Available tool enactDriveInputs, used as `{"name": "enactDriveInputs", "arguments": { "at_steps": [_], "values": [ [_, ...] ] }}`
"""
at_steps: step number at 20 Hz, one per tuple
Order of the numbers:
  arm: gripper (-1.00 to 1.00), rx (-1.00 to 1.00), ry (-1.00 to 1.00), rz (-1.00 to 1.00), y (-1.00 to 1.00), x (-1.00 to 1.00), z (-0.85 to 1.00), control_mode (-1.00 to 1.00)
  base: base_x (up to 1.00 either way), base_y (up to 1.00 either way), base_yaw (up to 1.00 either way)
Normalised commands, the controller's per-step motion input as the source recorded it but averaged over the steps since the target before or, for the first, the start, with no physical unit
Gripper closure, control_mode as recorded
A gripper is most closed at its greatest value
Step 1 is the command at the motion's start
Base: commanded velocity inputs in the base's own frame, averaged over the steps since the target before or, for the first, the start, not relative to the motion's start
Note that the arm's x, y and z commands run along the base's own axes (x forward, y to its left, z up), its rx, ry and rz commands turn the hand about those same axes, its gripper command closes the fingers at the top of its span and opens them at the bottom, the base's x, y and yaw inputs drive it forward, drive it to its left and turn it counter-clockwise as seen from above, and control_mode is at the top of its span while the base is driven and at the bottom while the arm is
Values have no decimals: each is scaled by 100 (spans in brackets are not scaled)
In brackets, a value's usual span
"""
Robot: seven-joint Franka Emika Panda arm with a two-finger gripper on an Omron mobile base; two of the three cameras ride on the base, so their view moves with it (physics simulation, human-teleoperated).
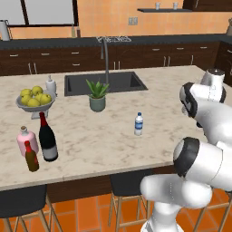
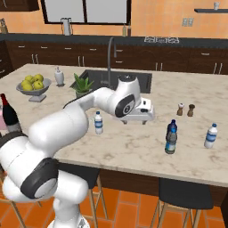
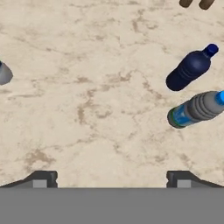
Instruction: Move the plastic bottles in the middle to the plastics group, and the glass bottles in the middle to the glass group.
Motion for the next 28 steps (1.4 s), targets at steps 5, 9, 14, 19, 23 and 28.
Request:
{"name": "enactDriveInputs", "arguments": {
  "at_steps": [5,9,14,19,23,28],
  "values": [
    [-100,0,0,-2,92,-8,28,-100,0,0,0],
    [-100,0,0,0,88,0,24,-100,0,0,0],
    [-100,0,0,6,79,0,2,-100,0,0,0],
    [-100,7,2,20,49,25,-6,-100,0,0,0],
    [-100,6,0,18,38,54,-16,-100,0,0,0],
    [-100,0,4,2,51,55,-13,-100,0,0,0]
  ]
}}
